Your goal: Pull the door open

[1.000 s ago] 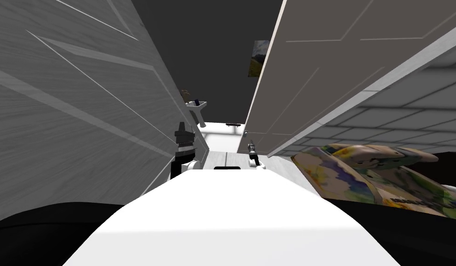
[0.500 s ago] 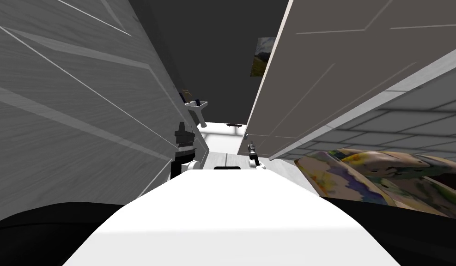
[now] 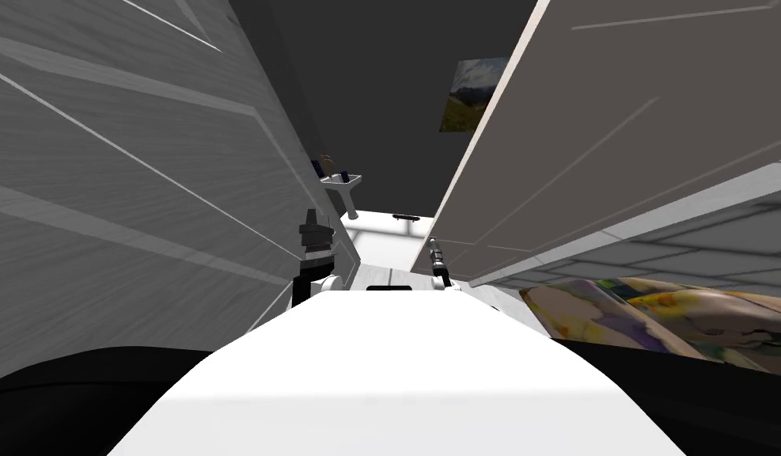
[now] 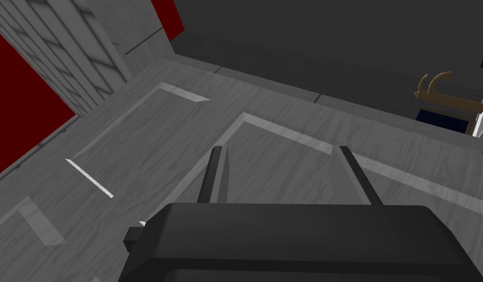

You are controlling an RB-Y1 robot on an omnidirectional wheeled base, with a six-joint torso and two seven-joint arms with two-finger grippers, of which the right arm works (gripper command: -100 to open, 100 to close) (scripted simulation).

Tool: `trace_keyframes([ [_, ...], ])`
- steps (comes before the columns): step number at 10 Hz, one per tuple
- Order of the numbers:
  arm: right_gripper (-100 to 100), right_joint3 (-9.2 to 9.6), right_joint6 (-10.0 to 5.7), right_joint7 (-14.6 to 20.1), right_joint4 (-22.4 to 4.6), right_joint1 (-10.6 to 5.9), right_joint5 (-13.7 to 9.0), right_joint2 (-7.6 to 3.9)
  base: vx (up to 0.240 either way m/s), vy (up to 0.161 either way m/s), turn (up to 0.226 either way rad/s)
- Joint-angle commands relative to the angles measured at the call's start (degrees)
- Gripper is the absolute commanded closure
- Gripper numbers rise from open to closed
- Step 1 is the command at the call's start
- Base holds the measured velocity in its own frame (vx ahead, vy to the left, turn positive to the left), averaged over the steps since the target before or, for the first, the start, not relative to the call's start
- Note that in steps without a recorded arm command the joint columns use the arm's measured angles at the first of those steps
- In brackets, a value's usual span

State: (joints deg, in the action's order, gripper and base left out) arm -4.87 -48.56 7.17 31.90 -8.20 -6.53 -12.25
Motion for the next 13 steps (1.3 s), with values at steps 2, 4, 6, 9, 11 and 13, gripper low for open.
trace_keyframes([
  [2, -100, -0.44, -0.54, 0.84, 0.1, 0.96, -0.33, -0.93, 0.181, 0.01, 0.065],
  [4, -100, -1.06, -1.33, 2.13, -0.53, 1.73, -0.81, -2.52, 0.168, -0.012, 0.115],
  [6, 100, -0.92, -1.18, 1.81, -0.69, 1.37, -0.71, -2.2, 0.027, 0.002, -0.007],
  [9, 100, -0.92, -1.18, 1.81, -0.69, 1.37, -0.71, -2.2, -0.018, 0.0, 0.007],
  [11, 100, -0.92, -1.18, 1.81, -0.69, 1.37, -0.71, -2.2, 0.0, 0.0, 0.0],
  [13, 100, -0.11, -1.42, 2.69, -0.63, 1.65, -0.23, -2.62, -0.125, -0.035, 0.084],
])
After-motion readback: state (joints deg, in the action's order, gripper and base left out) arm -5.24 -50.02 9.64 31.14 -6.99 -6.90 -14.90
